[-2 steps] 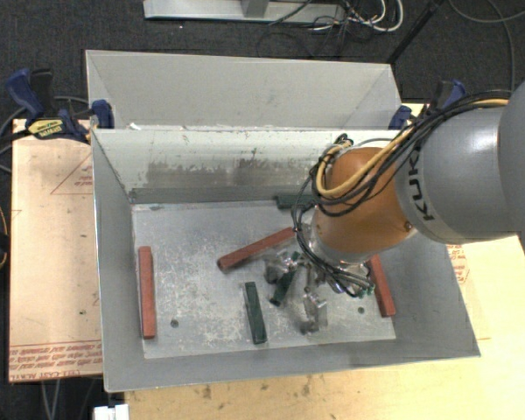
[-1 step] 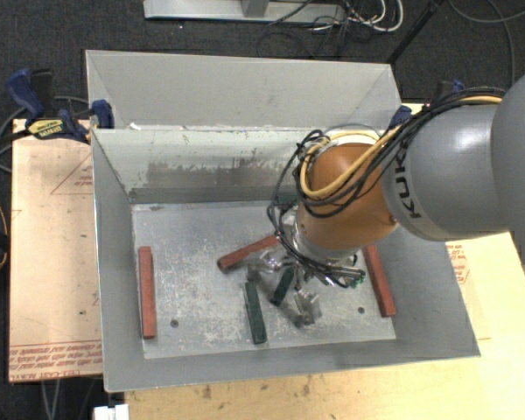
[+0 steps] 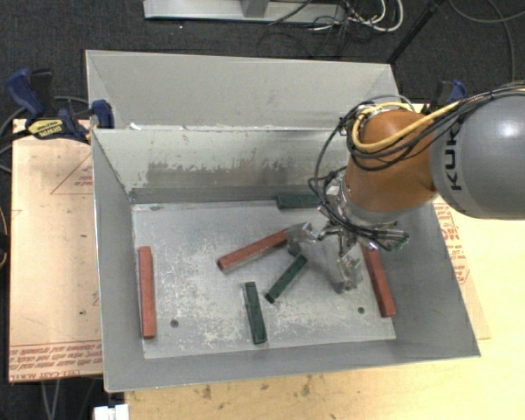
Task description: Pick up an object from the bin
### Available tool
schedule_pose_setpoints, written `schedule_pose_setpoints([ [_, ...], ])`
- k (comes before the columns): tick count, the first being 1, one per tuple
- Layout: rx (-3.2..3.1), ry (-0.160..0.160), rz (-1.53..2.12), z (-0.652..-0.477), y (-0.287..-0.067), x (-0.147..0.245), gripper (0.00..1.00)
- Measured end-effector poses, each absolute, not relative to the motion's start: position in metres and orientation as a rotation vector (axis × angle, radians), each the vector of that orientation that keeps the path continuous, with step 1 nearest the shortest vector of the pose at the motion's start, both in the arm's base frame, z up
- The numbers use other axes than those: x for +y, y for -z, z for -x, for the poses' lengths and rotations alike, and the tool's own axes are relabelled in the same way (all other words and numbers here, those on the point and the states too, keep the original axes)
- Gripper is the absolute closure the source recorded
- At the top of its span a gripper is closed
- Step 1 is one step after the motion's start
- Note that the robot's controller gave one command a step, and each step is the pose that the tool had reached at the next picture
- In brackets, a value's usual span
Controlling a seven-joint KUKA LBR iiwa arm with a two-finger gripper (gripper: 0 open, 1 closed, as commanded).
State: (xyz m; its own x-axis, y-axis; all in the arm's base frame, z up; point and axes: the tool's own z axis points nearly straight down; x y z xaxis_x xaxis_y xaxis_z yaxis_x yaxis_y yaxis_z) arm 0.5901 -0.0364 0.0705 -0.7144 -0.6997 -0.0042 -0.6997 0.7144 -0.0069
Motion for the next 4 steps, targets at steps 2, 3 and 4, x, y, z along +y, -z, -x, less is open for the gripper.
schedule_pose_setpoints([
  [2,2.833,-0.002,1.351,-0.587,-0.071,0.022,1.0],
  [3,2.799,0.006,1.4,-0.597,-0.227,0.014,1.0],
  [4,2.924,-0.007,1.154,-0.574,-0.158,0.046,1.0],
])
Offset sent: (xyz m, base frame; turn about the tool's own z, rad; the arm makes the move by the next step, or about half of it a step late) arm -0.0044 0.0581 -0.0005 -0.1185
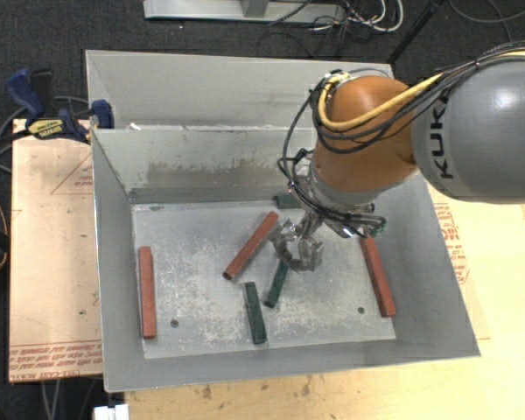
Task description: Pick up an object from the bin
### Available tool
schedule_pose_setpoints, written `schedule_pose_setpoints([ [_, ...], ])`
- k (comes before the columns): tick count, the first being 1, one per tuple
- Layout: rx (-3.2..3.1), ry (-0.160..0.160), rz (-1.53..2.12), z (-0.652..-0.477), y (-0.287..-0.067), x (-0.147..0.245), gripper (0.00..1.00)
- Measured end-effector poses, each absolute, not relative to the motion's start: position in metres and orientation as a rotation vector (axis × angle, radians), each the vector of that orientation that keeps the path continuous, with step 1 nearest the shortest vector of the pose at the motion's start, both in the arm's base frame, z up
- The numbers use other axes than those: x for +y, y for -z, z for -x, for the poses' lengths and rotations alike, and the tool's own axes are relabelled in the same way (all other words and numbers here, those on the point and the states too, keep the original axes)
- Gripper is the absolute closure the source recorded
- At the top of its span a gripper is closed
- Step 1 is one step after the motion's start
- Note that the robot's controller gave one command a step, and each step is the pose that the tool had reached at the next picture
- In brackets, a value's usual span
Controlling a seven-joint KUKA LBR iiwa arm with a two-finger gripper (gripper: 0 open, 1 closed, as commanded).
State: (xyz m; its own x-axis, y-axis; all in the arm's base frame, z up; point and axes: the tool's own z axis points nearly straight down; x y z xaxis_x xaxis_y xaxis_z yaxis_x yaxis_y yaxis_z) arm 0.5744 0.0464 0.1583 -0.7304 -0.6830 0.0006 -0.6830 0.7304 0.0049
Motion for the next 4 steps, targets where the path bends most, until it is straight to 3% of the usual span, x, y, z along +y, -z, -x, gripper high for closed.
schedule_pose_setpoints([
  [1,-2.926,0.003,-1.148,-0.576,-0.16,0.045,0.0],
  [2,-2.633,0.005,-1.715,-0.61,-0.08,0.048,0.0],
  [3,-2.461,0.003,-1.955,-0.566,-0.07,0.056,0.0],
  [4,-2.463,0.002,-1.954,-0.567,-0.071,0.056,1.0],
])
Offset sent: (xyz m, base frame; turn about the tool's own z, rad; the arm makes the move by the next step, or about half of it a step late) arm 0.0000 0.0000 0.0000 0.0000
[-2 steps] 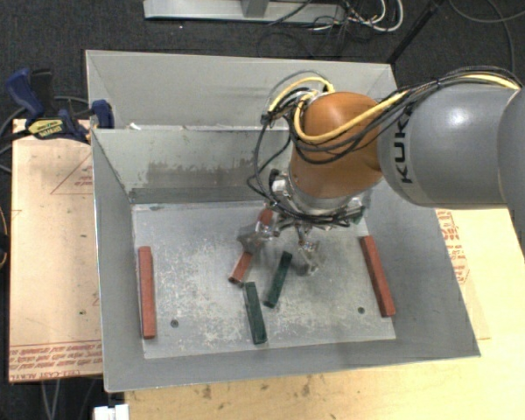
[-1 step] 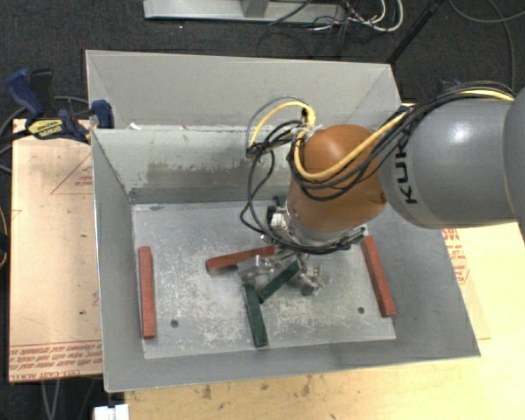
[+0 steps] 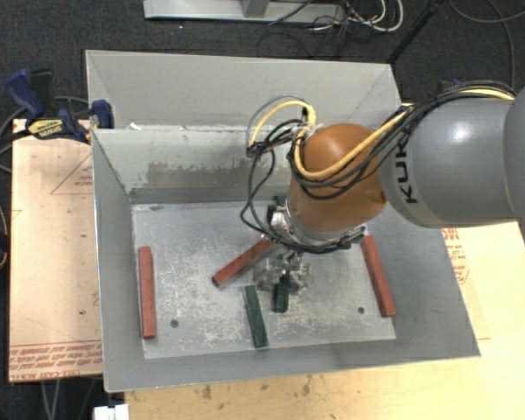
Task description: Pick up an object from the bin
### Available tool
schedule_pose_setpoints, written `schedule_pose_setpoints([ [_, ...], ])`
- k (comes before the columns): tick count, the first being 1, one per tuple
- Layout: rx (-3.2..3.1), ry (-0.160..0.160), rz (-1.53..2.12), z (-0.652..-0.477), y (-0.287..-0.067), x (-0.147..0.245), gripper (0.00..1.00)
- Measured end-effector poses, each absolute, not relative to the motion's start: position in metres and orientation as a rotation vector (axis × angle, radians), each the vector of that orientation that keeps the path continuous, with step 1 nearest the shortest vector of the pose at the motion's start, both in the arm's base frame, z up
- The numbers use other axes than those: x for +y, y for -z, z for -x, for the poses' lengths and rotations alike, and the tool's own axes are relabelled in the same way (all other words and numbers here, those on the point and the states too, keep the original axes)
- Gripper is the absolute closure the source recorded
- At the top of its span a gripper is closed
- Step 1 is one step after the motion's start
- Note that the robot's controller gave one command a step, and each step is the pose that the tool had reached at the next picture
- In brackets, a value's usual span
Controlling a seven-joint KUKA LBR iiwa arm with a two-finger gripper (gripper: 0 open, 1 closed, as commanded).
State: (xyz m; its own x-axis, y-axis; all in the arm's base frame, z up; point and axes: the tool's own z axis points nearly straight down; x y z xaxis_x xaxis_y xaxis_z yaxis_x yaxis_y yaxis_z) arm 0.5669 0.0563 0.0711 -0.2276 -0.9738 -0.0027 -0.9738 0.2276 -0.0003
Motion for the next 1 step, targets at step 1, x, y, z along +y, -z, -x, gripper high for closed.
schedule_pose_setpoints([
  [1,2.477,0.008,1.914,-0.5853,-0.2609,0.0571,1.0],
])
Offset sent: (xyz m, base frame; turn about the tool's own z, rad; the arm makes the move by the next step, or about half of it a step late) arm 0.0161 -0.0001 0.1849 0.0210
